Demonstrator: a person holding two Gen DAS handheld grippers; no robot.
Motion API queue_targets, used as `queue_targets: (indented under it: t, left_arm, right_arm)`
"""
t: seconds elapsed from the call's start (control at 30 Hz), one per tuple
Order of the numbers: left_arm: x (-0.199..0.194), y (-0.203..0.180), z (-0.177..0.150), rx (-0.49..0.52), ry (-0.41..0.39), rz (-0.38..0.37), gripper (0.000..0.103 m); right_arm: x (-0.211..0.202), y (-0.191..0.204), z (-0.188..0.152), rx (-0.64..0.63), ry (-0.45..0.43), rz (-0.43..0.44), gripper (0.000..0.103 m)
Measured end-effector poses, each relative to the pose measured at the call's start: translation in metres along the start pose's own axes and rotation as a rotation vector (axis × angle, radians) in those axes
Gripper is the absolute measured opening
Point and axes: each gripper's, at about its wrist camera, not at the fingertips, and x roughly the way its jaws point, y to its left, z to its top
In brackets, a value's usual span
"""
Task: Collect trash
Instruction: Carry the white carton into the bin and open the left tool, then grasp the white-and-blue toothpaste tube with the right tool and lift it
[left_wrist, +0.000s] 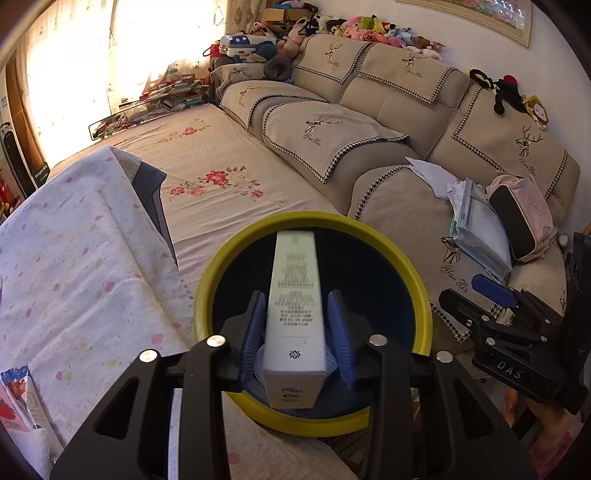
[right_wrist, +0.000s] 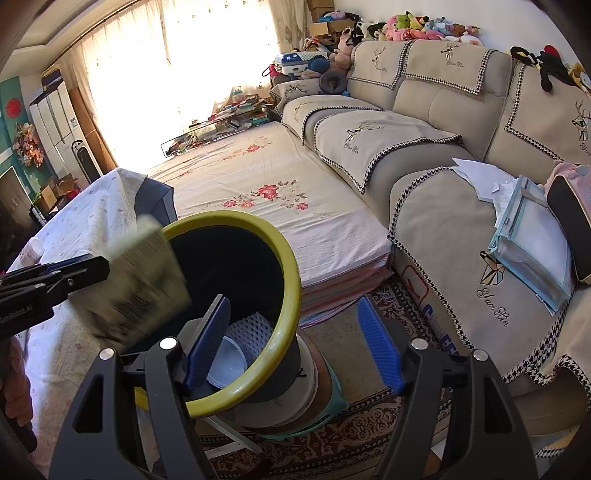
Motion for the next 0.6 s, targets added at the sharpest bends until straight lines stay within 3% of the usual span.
queue_targets:
  t: [0.1,0.3,0.6]
  left_arm:
    - [-0.016,0.003,0.000,0.004,-0.029,0.005,0.047]
    - [-0.095,0.024,-0.009,0.002,-0.162,0.005,0.057]
    - [-0.219,0.111,-0.051,-0.099,-0.341,0.152,0.063]
  right_arm:
    - [-0.001,0.004,0.001,-0.009,0.001,0.002,0.068]
    - [-0.003,0.022,0.000,-0.045,-0.002,0.024,0.068]
    - [-0.008,0.082,-0.001,-0.155,0.007,0.084,0.068]
